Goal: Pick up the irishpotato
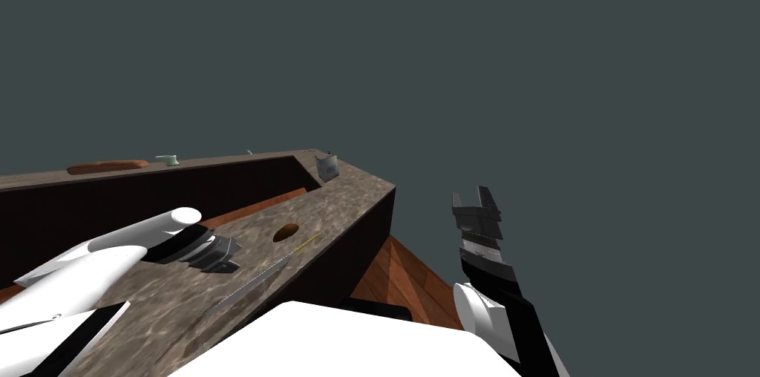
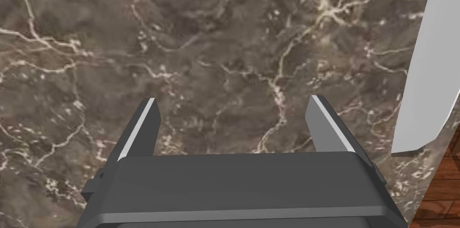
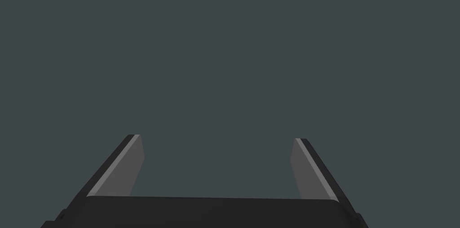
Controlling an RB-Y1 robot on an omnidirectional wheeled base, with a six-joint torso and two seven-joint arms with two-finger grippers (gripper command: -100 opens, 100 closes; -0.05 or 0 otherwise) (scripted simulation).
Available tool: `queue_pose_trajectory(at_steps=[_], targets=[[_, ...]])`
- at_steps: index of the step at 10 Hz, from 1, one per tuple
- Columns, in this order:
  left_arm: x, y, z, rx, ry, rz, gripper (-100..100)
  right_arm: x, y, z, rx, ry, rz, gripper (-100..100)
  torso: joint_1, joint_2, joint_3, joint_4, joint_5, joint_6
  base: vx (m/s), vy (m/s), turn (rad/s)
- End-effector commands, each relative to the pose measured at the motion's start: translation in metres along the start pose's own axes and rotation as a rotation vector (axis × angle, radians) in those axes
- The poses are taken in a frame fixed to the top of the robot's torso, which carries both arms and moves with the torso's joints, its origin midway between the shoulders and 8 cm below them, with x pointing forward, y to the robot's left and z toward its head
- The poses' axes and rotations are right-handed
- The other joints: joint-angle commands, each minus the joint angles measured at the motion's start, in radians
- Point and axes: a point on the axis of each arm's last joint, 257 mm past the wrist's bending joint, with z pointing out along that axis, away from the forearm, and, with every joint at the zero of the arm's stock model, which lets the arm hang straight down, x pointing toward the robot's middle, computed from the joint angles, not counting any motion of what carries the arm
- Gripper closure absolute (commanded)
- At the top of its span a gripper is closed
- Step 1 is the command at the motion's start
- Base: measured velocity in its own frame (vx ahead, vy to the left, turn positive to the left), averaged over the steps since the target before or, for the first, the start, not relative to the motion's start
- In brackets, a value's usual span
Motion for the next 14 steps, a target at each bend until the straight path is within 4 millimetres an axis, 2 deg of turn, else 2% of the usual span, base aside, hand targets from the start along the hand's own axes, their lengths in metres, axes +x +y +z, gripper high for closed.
queue_pose_trajectory(at_steps=[1,2,3,4,5,8,14], targets=[[0.013,0.007,0.001,-0.032,0.036,-0.004,-100,0.0,0.0,0.0,0.0,0.0,0.0,0,0.0,0.0,0.0,0.0,0.0,0.0,0.228,-0.134,-0.172],[0.022,0.008,0.002,-0.039,0.057,0.0,-100,0.0,0.0,0.0,0.0,0.0,0.0,0,-0.003,-0.002,-0.001,0.0,-0.001,0.001,0.238,-0.139,-0.108],[0.015,0.007,0.001,-0.031,0.043,-0.001,-100,0.0,0.0,0.0,0.0,0.0,0.0,0,-0.004,-0.003,-0.002,-0.001,-0.001,0.0,0.092,-0.059,-0.001],[0.016,0.008,0.002,-0.034,0.046,-0.001,0,0.0,0.0,0.0,0.0,0.0,0.0,0,0.0,0.004,0.002,0.001,0.0,-0.001,0.019,-0.012,0.0],[0.021,0.008,0.005,-0.029,0.045,-0.015,-100,0.0,0.0,0.0,0.0,0.0,0.0,0,0.003,0.01,0.006,0.002,0.001,-0.001,-0.029,0.019,-0.084],[0.036,0.009,0.016,-0.015,0.045,-0.048,-100,0.0,0.0,0.0,0.0,0.0,0.0,0,0.01,0.022,0.013,0.005,0.002,-0.001,-0.127,0.072,-0.148],[0.059,0.013,0.031,0.0,0.054,-0.107,-100,0.0,0.0,0.0,0.0,0.0,0.0,0,0.009,0.02,0.012,0.005,0.002,-0.002,-0.092,0.056,-0.092]])
